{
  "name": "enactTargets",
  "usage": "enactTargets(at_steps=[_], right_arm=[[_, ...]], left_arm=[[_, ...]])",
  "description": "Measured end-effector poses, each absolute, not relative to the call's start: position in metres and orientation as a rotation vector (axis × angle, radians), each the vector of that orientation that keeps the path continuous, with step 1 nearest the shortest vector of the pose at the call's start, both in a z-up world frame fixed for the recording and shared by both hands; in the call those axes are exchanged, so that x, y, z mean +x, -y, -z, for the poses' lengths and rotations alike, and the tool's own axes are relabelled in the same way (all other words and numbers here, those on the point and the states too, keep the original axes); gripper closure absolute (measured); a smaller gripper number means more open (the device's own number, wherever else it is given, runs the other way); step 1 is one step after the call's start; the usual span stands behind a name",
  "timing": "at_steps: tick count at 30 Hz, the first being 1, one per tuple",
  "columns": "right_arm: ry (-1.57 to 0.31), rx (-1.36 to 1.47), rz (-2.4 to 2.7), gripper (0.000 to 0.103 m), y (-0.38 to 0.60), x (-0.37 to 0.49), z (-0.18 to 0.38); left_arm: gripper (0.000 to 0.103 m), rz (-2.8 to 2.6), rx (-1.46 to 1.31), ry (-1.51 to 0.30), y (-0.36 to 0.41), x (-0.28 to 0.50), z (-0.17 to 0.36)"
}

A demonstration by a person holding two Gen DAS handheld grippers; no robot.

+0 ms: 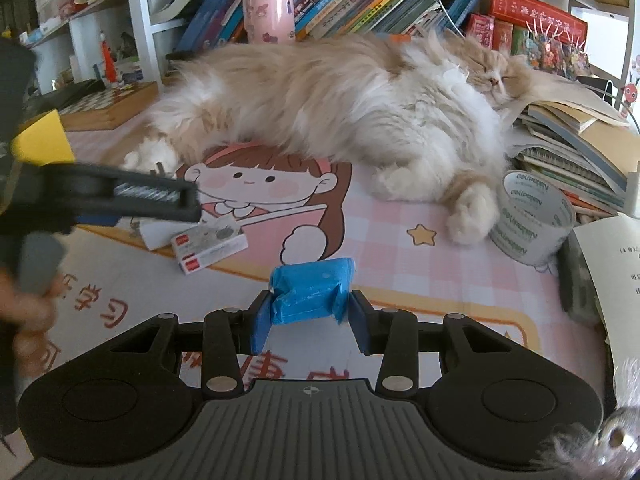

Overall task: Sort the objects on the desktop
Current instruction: 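Close the right tool on the blue block while the left tool grasps the white charger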

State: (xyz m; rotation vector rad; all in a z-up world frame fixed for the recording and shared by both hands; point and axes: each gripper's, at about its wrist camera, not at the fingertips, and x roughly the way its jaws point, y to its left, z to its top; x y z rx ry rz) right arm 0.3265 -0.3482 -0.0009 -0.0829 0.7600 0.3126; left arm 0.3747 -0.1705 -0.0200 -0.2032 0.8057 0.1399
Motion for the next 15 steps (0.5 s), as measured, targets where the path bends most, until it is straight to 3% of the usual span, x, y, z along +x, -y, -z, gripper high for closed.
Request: enactTargets(at_steps=[5,15], right_arm=[[-0.763,-0.104,-0.329,0.065,0.346,0.318,0.002],[-0.775,-0.11,-0.356,0.066,0.344,0.314,0.003]], left_arm=[[0.034,-0.099,-0.225,-0.799,0.17,0.376,0.026],[0.037,-0.075,-0.195,-0.783,0.164,0.356,0.015]])
